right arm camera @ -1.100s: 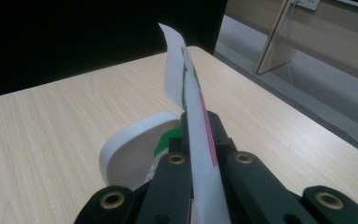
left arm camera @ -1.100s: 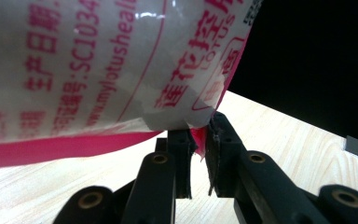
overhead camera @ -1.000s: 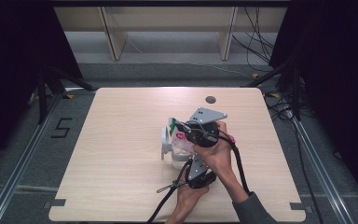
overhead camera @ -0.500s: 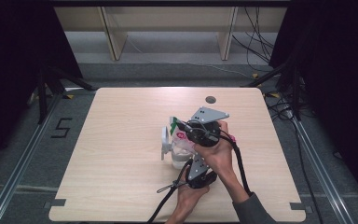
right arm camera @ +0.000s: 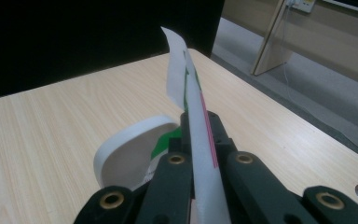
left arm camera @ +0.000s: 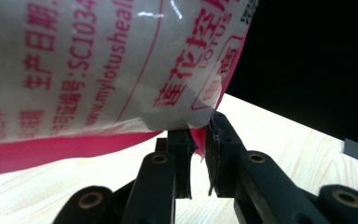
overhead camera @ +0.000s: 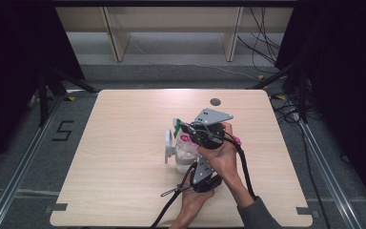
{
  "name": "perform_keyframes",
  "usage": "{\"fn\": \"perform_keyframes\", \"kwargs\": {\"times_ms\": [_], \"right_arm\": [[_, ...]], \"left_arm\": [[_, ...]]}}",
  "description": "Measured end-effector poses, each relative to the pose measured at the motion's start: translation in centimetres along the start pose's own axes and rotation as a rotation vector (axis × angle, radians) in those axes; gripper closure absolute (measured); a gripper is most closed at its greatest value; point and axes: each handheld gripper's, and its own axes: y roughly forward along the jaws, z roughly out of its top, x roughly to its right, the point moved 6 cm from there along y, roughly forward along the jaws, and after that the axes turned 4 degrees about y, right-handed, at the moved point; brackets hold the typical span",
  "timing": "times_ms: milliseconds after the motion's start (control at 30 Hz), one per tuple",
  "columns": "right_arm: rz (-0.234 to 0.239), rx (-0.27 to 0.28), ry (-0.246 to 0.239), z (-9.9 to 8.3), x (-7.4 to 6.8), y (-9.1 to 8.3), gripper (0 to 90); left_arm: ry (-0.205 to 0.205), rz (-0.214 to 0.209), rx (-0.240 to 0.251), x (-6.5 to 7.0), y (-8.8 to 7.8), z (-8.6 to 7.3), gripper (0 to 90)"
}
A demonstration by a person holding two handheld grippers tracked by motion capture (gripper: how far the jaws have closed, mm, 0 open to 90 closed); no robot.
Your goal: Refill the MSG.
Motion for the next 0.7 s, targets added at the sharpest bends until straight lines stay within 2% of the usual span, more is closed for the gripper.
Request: {"fn": "perform_keyframes", "kwargs": {"times_ms": [33,100,133,167,200,367,433,467,567,600,633,667,700], "right_arm": [[0.014,-0.018,0.008,-0.05,-0.18,-0.14,90.0],[0.012,-0.005,-0.019,0.05,-0.03,-0.03,90.0],[0.01,-0.005,-0.008,0.05,-0.04,-0.04,90.0],[0.01,-0.011,-0.021,0.04,0.19,-0.15,90.0],[0.016,-0.013,0.01,-0.03,0.08,-0.2,90.0],[0.008,-0.011,-0.009,-0.02,0.27,-0.12,90.0],[0.016,-0.018,0.01,0.03,0.23,-0.23,90.0],[0.009,-0.007,-0.012,0.15,0.39,-0.15,90.0],[0.019,-0.025,-0.004,0.18,0.27,-0.14,90.0],[0.016,-0.026,0.015,0.17,0.19,-0.1,90.0],[0.011,-0.019,0.013,0.22,0.19,-0.02,90.0],[0.023,-0.036,-0.003,0.22,0.24,-0.07,90.0],[0.019,-0.03,-0.024,0.33,0.42,0.0,90.0]], "left_arm": [[0.0,0.001,0.0,-0.01,0.01,0.01,80.3],[0.0,0.0,0.001,0.03,0.04,0.03,80.3],[0.005,-0.008,-0.002,0.05,0.07,0.02,80.3],[0.006,-0.007,-0.002,0.05,0.1,-0.01,80.3],[0.004,-0.004,-0.003,0.05,0.14,-0.04,80.3],[0.003,-0.007,-0.002,0.2,0.24,0.02,80.2],[0.002,-0.003,-0.001,0.14,0.23,0.09,80.2],[0.001,-0.003,0.001,0.14,0.24,0.12,80.3],[0.01,-0.003,-0.001,0.1,0.16,0.16,80.3],[0.012,-0.006,-0.001,0.08,0.17,0.18,80.3],[0.005,-0.004,0.0,0.07,0.16,0.2,80.3],[0.005,-0.004,0.002,0.06,0.17,0.22,80.2],[0.007,-0.004,0.0,0.06,0.15,0.23,80.3]]}}
